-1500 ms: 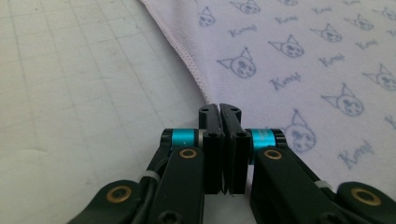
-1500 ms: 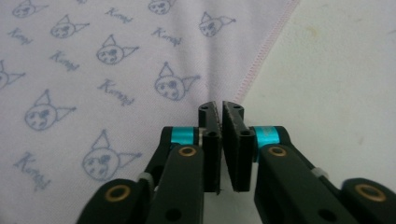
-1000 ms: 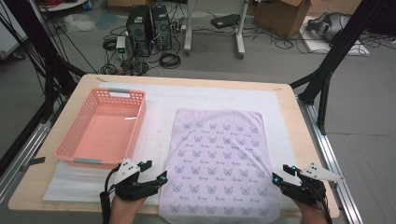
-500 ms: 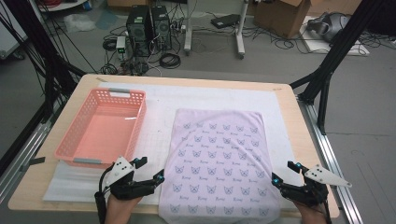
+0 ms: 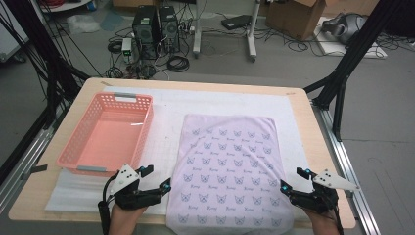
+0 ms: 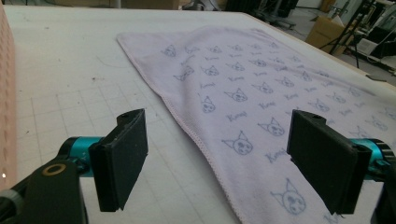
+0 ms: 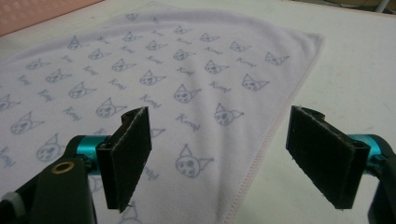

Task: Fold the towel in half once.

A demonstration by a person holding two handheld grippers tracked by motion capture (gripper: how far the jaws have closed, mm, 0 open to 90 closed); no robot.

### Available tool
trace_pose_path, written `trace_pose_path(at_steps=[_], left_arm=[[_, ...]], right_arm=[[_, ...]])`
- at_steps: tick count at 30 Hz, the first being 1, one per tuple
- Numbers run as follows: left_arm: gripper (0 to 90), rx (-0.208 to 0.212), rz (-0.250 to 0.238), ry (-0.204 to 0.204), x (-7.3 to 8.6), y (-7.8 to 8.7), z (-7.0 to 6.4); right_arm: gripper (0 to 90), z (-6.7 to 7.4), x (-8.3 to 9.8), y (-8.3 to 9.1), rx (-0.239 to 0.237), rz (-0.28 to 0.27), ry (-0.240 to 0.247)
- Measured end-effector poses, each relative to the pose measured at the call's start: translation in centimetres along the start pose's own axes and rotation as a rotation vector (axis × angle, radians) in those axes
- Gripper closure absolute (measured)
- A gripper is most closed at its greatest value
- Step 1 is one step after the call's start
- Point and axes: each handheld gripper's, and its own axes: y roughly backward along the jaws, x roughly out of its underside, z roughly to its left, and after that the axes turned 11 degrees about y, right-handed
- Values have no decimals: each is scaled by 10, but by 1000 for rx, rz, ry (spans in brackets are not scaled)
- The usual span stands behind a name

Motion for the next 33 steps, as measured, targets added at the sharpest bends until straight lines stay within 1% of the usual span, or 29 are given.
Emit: trace_pose_path(at_steps=[3,6,9,11,12,15,17,21,22,24,26,27,29,30,33], left_arm=[[208,4,11,-2,-3,-5,3],[208,11,8,20,-7,-9,6],[208,17,36,30,-10,-17,6],[208,18,51,27,-11,-24,6],[208,16,54,27,-12,-28,6],[220,32,71,25,-17,-38,6],[224,39,88,20,-22,-46,5],[224,44,98,30,-39,-64,6],[223,42,101,33,-46,-69,7],[222,36,106,39,-55,-78,9],[223,12,118,40,-66,-88,13],[223,11,125,42,-70,-92,14],[226,-9,137,41,-77,-102,18],[233,-16,139,42,-80,-106,20],[254,-47,168,34,-84,-122,26]], right_arm=[[211,0,-1,-2,-1,5,-2],[211,-4,-1,-8,-9,20,-13],[211,-8,0,-13,-14,30,-29],[211,-12,0,-16,-19,41,-38],[209,-14,-1,-18,-14,46,-30],[207,-22,-6,-21,-15,42,-47],[204,-26,-10,-23,-23,39,-58],[201,-35,-16,-33,-55,55,-71],[201,-36,-17,-35,-57,57,-79],[201,-40,-20,-40,-62,60,-77],[200,-45,-24,-46,-64,73,-78],[196,-48,-26,-49,-62,78,-79],[183,-52,-31,-55,-56,86,-86],[180,-55,-33,-58,-54,92,-82],[180,-61,-38,-70,-47,114,-75]])
